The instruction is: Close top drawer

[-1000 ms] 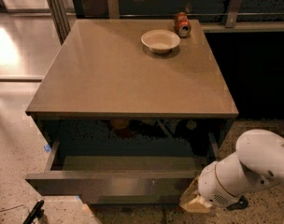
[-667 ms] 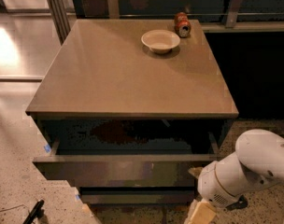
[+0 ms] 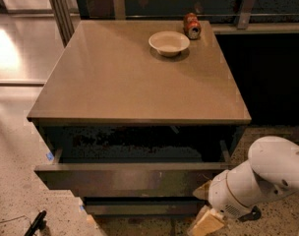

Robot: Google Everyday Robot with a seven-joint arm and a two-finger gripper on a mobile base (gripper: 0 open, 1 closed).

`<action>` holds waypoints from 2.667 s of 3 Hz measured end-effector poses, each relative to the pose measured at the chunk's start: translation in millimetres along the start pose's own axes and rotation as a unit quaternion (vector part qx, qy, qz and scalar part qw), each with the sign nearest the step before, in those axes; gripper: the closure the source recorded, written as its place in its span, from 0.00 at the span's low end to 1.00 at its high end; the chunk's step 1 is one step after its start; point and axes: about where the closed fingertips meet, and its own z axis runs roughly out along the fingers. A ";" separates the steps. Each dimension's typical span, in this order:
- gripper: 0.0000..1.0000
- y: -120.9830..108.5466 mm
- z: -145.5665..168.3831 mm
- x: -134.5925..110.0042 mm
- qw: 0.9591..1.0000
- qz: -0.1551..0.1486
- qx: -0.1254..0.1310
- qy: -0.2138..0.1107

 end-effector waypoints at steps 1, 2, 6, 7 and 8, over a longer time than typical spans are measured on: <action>0.57 0.0 0.0 0.0 1.000 0.000 0.000 0.000; 0.80 0.0 0.0 0.0 1.000 0.000 0.000 0.000; 1.00 -30.5 8.9 -25.7 0.994 -0.011 0.106 -0.025; 1.00 -33.4 9.3 -27.9 0.992 -0.011 0.126 -0.024; 1.00 -36.4 8.7 -28.9 0.988 -0.012 0.151 -0.017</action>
Offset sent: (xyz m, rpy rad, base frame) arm 0.0000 0.0000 0.0000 0.0000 0.0000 0.0000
